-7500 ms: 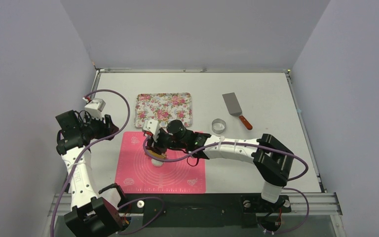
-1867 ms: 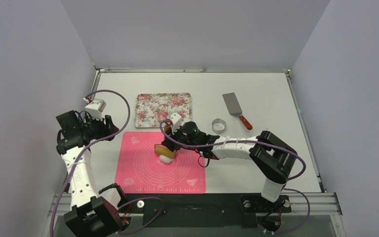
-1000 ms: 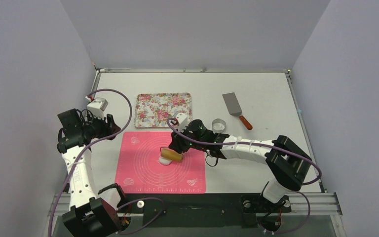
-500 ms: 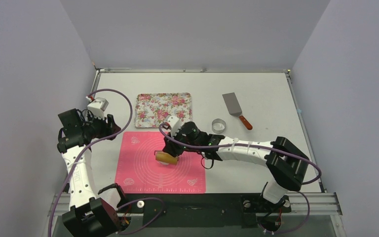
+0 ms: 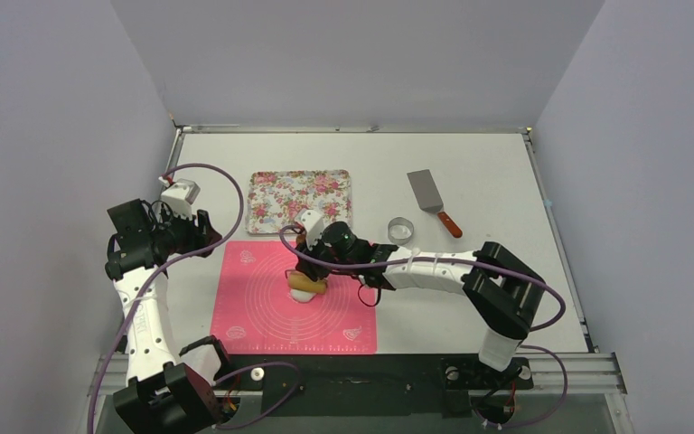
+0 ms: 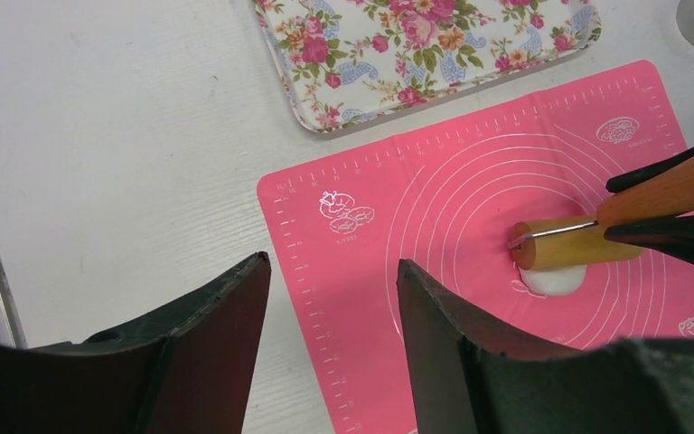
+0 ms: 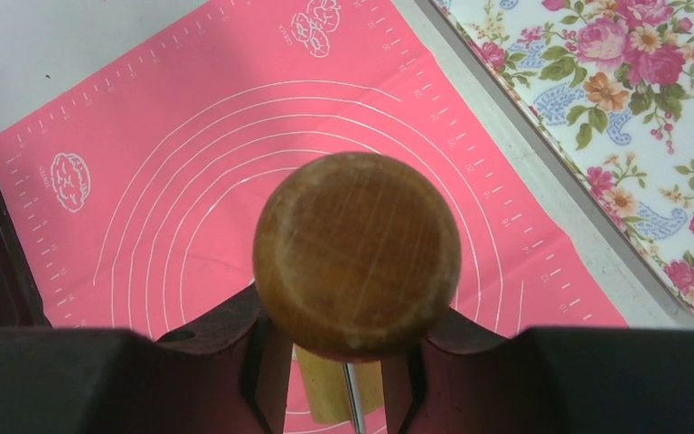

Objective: Roll out the dumpling wrappers from the dough
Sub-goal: Flatten out the dough on the work surface.

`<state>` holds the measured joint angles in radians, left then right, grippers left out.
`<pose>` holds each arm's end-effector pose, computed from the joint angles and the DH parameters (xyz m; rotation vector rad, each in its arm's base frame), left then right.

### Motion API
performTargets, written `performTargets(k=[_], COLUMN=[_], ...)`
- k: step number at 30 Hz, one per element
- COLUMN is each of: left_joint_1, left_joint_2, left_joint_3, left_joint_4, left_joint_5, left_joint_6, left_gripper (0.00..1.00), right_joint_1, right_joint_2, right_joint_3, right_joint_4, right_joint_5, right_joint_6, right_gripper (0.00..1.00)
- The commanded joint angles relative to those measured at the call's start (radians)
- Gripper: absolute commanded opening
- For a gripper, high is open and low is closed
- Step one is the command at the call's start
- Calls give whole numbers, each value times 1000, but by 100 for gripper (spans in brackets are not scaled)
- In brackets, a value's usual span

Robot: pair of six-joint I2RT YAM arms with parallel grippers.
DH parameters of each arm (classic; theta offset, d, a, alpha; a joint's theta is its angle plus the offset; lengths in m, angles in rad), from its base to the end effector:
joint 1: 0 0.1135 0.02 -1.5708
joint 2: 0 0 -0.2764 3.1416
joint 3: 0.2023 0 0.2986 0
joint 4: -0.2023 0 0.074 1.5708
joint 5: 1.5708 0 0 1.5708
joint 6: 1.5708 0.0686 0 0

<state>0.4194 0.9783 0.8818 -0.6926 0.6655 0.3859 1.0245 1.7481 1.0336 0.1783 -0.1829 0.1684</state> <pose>0.2481 0.0642 0.2835 0.2715 2.1659 -0.3382 0.2235 0.3915 0.1670 -1.0307 1.9789 0.8812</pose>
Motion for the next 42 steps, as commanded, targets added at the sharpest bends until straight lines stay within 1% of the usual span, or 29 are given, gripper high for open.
performTargets(k=[1, 7, 11, 17, 21, 26, 35, 42], left_joint_1=[-6, -9, -12, -11, -11, -13, -13, -13], left_joint_2=[-2, -23, -5, -25, -21, -17, -6, 0], left_joint_3=[45, 31, 43, 35, 39, 38, 52, 47], left_joint_4=[9, 20, 4, 5, 4, 9, 8, 11], left_joint_5=[6, -3, -4, -17, -16, -17, -24, -27], left_joint_6=[1, 8, 2, 17, 18, 15, 12, 18], left_gripper=[52, 52, 52, 52, 52, 52, 52, 52], right_joint_1=[62, 144, 169, 171, 172, 170, 149, 167], right_joint_2=[20, 2, 15, 18, 15, 34, 105, 83], right_joint_3=[-33, -38, -29, -86, -122, -155, -145, -189], right_joint_4=[-39, -34, -57, -55, -62, -80, -54, -96], right_joint_5=[-2, -43, -78, -104, -150, -156, -177, -190], right_joint_6=[-4, 16, 30, 45, 57, 45, 54, 53], right_gripper=[0, 0, 0, 0, 0, 0, 0, 0])
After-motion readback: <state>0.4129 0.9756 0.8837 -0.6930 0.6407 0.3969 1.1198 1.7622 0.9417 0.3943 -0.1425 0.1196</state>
